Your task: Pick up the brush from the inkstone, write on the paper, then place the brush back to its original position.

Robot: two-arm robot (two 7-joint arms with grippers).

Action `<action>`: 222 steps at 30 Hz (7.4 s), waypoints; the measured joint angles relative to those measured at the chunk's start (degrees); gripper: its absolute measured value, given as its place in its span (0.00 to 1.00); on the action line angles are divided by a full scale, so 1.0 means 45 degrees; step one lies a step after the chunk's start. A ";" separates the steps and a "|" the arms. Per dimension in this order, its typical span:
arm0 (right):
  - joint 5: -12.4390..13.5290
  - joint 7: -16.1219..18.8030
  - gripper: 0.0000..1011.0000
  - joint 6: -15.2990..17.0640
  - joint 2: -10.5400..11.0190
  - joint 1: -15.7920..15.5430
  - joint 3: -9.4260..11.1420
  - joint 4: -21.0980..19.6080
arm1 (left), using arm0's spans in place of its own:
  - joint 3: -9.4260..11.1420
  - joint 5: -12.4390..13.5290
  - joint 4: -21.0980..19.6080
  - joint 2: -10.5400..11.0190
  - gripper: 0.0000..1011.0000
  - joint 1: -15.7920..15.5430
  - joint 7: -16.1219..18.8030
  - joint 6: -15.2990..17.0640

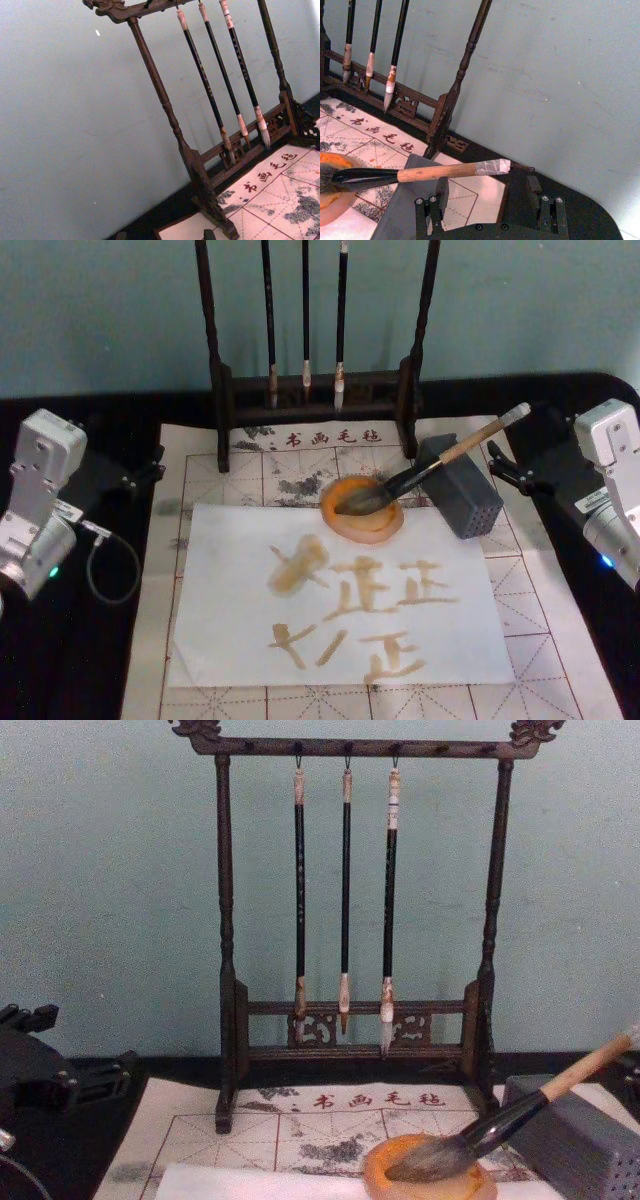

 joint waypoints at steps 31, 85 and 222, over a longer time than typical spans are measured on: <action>0.0000 0.0000 0.99 0.0000 0.0000 -0.0001 0.0000 -0.0001 | -0.0001 0.0000 0.0001 0.0000 0.99 0.0001 0.0000 0.0000; 0.6356 0.2521 0.99 0.3945 -0.1458 -0.1826 0.3291 -0.1809 | 0.0000 0.0000 0.0000 0.0000 0.99 0.0000 0.0000 0.0000; 1.2784 -0.0715 0.18 0.4670 -0.4020 -0.0042 0.3347 -0.0187 | 0.0000 0.0000 0.0001 0.0000 0.99 0.0000 0.0000 0.0000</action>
